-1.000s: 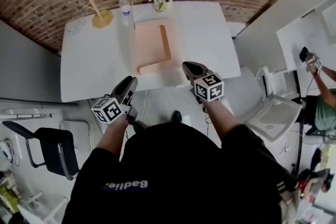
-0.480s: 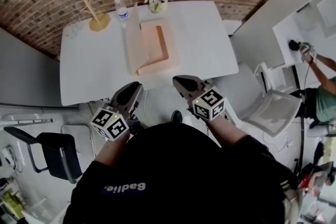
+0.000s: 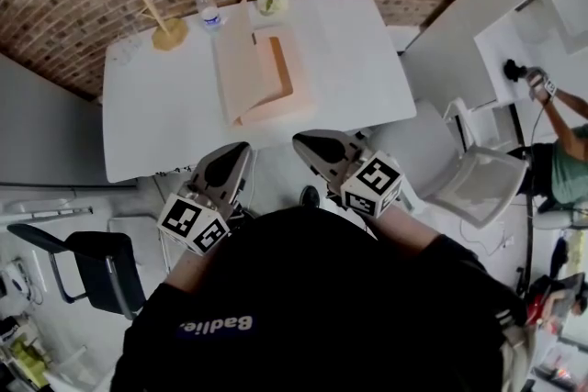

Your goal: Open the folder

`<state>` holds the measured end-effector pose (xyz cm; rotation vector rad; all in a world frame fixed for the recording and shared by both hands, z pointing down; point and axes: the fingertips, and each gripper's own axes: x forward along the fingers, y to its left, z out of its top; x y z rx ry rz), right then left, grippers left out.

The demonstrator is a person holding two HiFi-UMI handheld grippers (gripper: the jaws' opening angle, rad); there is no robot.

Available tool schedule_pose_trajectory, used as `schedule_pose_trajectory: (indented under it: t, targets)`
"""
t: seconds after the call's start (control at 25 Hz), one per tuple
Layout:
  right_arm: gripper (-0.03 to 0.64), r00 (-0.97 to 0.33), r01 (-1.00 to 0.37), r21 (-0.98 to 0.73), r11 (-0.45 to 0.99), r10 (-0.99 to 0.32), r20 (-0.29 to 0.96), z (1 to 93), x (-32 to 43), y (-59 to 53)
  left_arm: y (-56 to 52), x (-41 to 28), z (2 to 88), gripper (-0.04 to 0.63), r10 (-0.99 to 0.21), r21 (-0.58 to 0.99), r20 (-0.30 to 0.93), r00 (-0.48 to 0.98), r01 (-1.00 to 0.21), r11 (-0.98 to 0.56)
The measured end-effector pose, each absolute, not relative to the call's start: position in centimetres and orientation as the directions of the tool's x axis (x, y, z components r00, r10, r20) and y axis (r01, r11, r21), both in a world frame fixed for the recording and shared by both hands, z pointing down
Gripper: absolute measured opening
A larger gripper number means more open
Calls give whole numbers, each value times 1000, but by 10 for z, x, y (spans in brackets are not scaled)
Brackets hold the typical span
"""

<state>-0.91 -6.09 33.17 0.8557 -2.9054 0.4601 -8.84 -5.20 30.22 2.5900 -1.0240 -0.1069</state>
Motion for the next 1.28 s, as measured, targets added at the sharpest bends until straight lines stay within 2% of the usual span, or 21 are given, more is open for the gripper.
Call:
schedule_pose_trajectory:
  t: [0.44, 1.28]
  targets:
    - [28, -861, -508, -251, 824, -495, 115, 311, -17, -48, -44, -80, 293, 3, -671, 294, 27, 741, -648, -703]
    - [28, -858, -512, -247, 822, -500, 117, 305, -15, -41, -34, -73, 294, 2, -659, 275, 23, 752, -638, -719]
